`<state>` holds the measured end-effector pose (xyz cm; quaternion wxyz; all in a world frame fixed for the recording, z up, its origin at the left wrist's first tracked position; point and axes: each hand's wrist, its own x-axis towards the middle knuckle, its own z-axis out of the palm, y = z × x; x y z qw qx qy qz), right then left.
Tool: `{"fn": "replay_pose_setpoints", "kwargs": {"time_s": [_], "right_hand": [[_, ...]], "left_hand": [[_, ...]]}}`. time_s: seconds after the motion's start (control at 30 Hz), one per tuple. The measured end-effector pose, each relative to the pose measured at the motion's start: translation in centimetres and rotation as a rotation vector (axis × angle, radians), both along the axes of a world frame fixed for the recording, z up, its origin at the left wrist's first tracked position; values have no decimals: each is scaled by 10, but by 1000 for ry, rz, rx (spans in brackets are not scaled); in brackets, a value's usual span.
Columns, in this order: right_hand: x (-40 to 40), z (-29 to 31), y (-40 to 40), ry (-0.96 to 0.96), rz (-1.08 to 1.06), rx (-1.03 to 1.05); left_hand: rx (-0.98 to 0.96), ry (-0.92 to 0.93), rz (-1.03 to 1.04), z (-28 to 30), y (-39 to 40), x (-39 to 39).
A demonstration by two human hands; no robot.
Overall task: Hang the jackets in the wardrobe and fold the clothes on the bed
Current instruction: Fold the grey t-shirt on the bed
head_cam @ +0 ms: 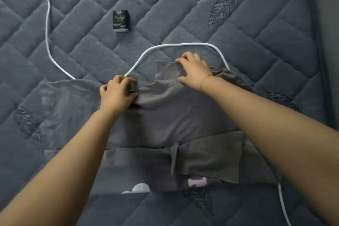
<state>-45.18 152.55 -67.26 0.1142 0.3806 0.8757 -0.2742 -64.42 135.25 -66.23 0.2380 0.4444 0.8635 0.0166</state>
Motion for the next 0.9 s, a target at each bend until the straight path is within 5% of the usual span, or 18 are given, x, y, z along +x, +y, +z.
{"fn": "replay_pose_setpoints", "kwargs": {"time_s": [0.1, 0.23, 0.37, 0.53, 0.9], "right_hand": [[-24, -9, -1, -199, 62, 189], [-38, -10, -2, -299, 2, 86], [-10, 2, -16, -22, -127, -18], [63, 35, -78, 518, -286, 208], [185, 25, -222, 307, -258, 165]], "left_hand": [[-128, 99, -165, -3, -9, -29], [-245, -6, -251, 0, -15, -55], [84, -48, -349, 5, -37, -58], [478, 22, -281, 23, -95, -34], [282, -14, -242, 8, -186, 42]]}}
